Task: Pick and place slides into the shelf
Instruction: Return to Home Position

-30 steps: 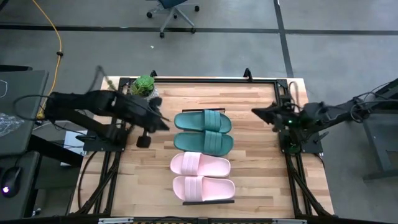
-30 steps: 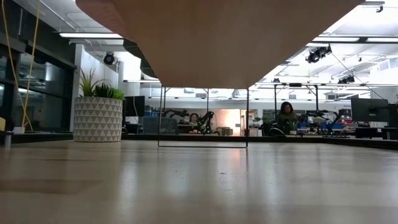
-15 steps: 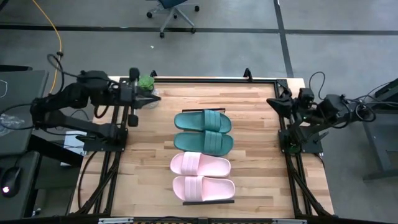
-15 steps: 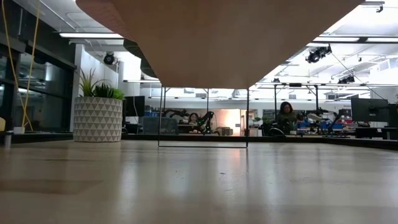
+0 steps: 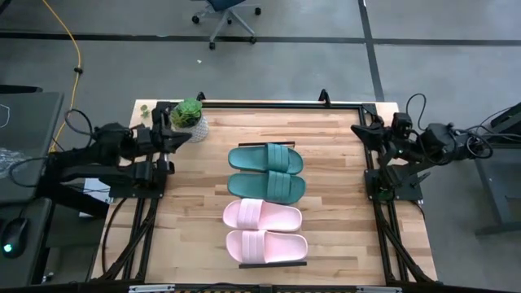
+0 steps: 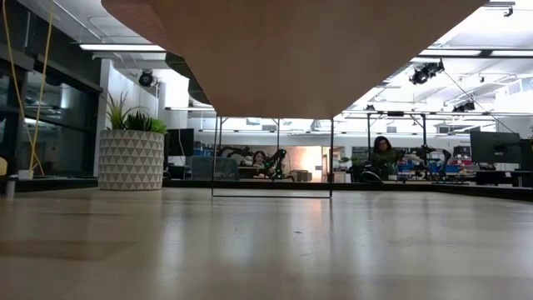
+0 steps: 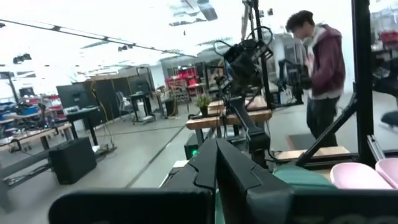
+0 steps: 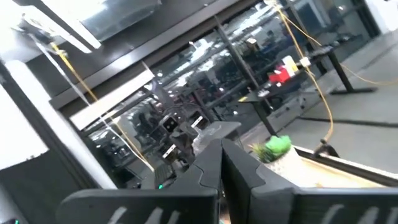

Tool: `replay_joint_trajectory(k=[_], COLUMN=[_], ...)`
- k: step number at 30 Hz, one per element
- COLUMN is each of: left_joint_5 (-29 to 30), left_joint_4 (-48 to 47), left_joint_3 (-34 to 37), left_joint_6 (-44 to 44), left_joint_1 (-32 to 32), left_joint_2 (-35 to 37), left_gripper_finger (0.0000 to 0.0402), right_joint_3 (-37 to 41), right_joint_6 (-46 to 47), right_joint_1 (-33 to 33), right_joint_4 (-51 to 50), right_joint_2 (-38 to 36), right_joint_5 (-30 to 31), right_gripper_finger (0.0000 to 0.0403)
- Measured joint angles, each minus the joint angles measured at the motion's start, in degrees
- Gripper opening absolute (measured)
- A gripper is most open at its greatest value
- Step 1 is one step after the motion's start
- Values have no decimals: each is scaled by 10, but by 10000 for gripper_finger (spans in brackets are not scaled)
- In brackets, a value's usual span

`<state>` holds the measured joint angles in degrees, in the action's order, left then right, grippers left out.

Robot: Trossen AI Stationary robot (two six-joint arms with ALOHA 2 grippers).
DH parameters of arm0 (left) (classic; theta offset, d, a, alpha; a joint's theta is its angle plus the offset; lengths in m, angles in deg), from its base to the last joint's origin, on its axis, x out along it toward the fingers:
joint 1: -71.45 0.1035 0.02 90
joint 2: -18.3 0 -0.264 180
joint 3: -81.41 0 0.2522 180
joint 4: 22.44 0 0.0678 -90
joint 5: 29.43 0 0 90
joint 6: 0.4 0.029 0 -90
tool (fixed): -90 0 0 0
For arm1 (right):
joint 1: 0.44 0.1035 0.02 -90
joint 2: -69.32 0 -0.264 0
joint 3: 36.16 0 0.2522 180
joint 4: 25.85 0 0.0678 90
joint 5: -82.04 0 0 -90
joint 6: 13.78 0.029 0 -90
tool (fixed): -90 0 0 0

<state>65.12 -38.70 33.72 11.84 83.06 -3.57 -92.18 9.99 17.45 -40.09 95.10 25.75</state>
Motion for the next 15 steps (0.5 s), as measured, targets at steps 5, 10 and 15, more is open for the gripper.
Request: replay_joint_trajectory(k=[5, 10, 15], left_joint_5=[9, 12, 30], left_joint_4=[30, 33, 39], left_joint_3=[86, 135, 181], left_joint_6=[-16, -16, -20], left_joint_1=[0, 0, 0], left_joint_2=[77, 130, 180], left_gripper_finger=[0, 0, 0], right_joint_3=[0, 0, 0], right_joint_6=[26, 32, 32], right_joint_1=[0, 0, 0], right_joint_4=[-19, -20, -25], right_joint_2=[0, -8, -31], right_joint_5=[21, 28, 41], right_gripper_finger=[0, 0, 0])
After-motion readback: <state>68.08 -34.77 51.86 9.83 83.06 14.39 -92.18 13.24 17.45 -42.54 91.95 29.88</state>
